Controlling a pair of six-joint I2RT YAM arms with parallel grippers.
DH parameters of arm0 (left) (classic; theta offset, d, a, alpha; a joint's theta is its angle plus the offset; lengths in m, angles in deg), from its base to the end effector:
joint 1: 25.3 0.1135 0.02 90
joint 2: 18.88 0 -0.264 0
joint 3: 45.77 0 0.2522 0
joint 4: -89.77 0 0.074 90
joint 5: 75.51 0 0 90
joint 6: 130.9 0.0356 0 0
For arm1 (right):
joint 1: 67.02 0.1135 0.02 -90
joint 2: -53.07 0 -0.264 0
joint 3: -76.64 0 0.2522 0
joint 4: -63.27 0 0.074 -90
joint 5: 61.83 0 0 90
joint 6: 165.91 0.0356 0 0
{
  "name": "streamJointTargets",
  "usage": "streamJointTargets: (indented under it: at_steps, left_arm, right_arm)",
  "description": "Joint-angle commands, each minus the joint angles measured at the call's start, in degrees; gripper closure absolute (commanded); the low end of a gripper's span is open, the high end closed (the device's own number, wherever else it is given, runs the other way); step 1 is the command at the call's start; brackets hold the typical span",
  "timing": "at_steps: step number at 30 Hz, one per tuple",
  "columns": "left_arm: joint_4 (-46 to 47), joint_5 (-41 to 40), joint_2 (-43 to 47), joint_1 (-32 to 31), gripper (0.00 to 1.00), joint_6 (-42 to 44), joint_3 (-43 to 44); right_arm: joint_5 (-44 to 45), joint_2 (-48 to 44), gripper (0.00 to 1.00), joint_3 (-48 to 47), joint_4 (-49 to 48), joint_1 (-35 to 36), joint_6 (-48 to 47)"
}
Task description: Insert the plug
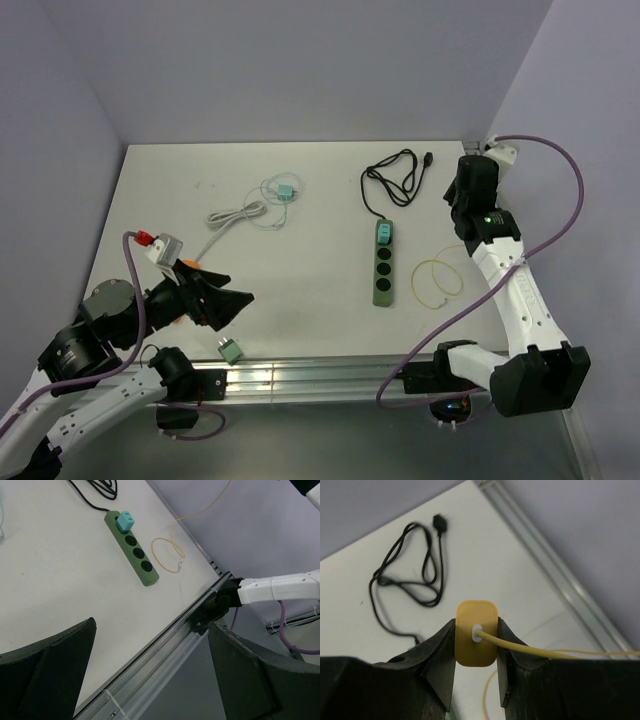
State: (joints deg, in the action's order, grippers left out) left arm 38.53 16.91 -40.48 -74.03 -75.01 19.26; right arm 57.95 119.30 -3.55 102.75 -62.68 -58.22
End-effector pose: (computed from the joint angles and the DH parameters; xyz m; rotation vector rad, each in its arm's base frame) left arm 0.0426 -0.0508 0.3692 0.2672 1.8171 -1.0887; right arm 0.2536 0.0015 0.3708 0.5477 1.8860 -0.2721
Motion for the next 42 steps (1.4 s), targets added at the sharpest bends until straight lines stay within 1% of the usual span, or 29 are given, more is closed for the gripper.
streamJointTargets:
  at_steps: [1, 2, 3, 5, 6, 9, 12, 16, 21, 22, 23, 25, 28, 34, 38, 42]
  left_arm:
    - [2.3, 1.4, -0.4, 0.0, 0.0, 0.3, -1.5]
    - [2.5, 1.7, 0.0, 0.0, 0.01, 0.1, -1.9]
    - [2.7, 1.8, 0.1, 0.0, 0.0, -0.1, -2.5]
    - [2.8, 2.1, 0.2, 0.0, 0.0, -0.2, -2.8]
    - [2.6, 2.2, 0.2, 0.0, 0.01, -0.3, -2.6]
    - [2.7, 3.5, 0.3, 0.0, 0.0, -1.0, -1.9]
    - [4.8, 5.2, 0.5, 0.0, 0.0, -2.5, -2.6]
    - [8.5, 6.8, 0.8, 0.0, 0.0, -4.1, -5.0]
    - [10.2, 8.7, 0.4, 0.0, 0.01, -4.5, -6.0]
    - [10.2, 8.7, 0.4, 0.0, 0.0, -4.4, -6.1]
    - [10.2, 8.7, 0.6, 0.0, 0.01, -4.4, -6.0]
    - [10.4, 8.8, 0.8, 0.0, 0.0, -4.4, -6.0]
    - [11.0, 9.2, 1.9, 0.0, 0.0, -4.9, -6.5]
    - [13.0, 9.8, 3.4, 0.0, 0.01, -5.5, -8.2]
    - [13.6, 10.4, 2.7, 0.0, 0.01, -5.1, -7.7]
    - [13.5, 10.6, 2.2, 0.0, 0.0, -4.5, -7.1]
  right_arm:
    - [-12.5, -3.0, 1.0, 6.6, -0.6, 0.1, 6.2]
    - [-15.4, -4.4, 1.0, 8.9, -2.7, 0.1, 7.2]
    - [-19.2, -5.2, 1.0, 13.7, -3.8, 0.1, 9.0]
    - [-21.9, -7.9, 1.0, 18.5, -6.7, 0.3, 11.0]
    - [-24.0, -9.2, 1.0, 22.9, -7.7, 0.4, 12.8]
    - [-28.4, -14.2, 1.0, 30.5, -12.3, 1.3, 14.6]
    - [-29.5, -17.0, 1.0, 34.4, -14.3, 2.9, 15.3]
    - [-30.9, -16.3, 1.0, 36.7, -16.7, 3.7, 16.2]
    - [-24.9, -15.3, 1.0, 38.6, -22.3, 9.1, 17.0]
    - [-24.0, -15.0, 1.0, 38.8, -24.8, 11.5, 16.7]
    - [-21.9, -14.9, 1.0, 39.6, -25.4, 12.4, 16.4]
    - [-19.4, -14.6, 1.0, 40.7, -29.9, 15.6, 15.9]
    - [-15.0, -13.5, 1.0, 41.6, -32.6, 18.7, 15.7]
    - [-9.9, -8.2, 1.0, 40.7, -34.9, 21.4, 14.0]
    - [-8.3, -4.5, 1.0, 39.5, -35.5, 22.5, 13.9]
    - [-4.6, -1.4, 1.0, 38.7, -36.0, 24.3, 13.3]
